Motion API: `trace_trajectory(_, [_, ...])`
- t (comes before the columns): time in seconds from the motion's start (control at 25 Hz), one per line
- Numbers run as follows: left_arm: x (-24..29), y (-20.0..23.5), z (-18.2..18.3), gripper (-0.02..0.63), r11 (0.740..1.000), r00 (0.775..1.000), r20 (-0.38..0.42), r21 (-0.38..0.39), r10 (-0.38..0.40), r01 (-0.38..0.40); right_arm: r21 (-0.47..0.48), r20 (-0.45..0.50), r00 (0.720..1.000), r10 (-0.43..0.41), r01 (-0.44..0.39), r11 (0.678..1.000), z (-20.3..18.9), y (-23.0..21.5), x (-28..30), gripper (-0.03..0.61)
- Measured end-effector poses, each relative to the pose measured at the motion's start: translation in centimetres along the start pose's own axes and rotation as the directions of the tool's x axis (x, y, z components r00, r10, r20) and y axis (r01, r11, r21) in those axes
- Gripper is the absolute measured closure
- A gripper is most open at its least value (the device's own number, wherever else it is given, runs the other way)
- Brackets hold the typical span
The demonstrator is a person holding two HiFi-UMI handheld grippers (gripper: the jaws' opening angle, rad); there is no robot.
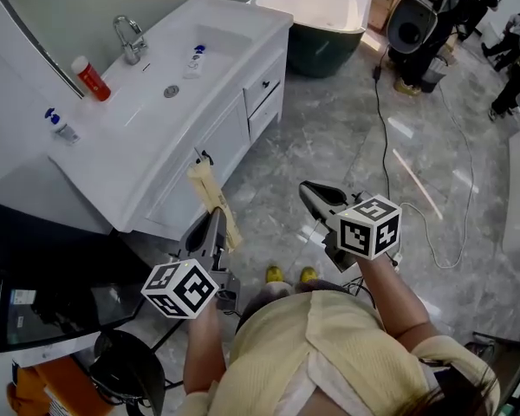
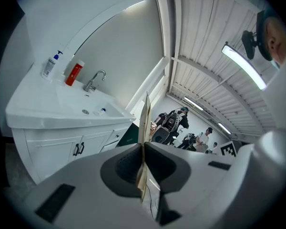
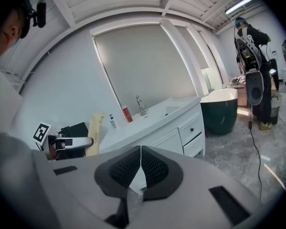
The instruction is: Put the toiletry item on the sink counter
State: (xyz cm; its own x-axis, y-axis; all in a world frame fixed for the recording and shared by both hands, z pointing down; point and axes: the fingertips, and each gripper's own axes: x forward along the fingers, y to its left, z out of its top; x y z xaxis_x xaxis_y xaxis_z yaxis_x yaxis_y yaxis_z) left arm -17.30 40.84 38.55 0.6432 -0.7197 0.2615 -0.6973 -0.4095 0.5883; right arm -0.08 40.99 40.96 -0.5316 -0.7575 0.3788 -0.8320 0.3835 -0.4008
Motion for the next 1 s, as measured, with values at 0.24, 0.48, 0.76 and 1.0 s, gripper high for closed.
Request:
trace_trajectory(0.24, [-0.5,0.8,-0.1,0.558,1.0,1.0,-0.017,0.02,0.004,-0.004,0.012,-0.018,1.0,-0.017,0.017,1.0,-1.0,0.6,0.8,0.551])
trace_trajectory(0.48, [-0.8,2.3,-0.2,0.558,0.999,0.999,-0.02,0.006,0.032,-0.032,0.009,-0.042,0.999,0.002,-0.002,1.0,-1.1,1.3,2.7,0.551])
trace_trajectory(0.76, [0.9,3.2,1.1,0.558,0.998,0.998,0.004,0.004,0.061,-0.061,0.034,-0.049,0.999,0.021,-0.019,0.999,0.0,-0.3,4.9,0.551])
trace_trajectory(1.0, [3.6,4.1,3.0,0.558,0.996,0.996,0.018,0.022,0.087,-0.087,0.026,-0.038,0.997,0.061,-0.06,0.998,2.4,-1.8,7.8,0.551])
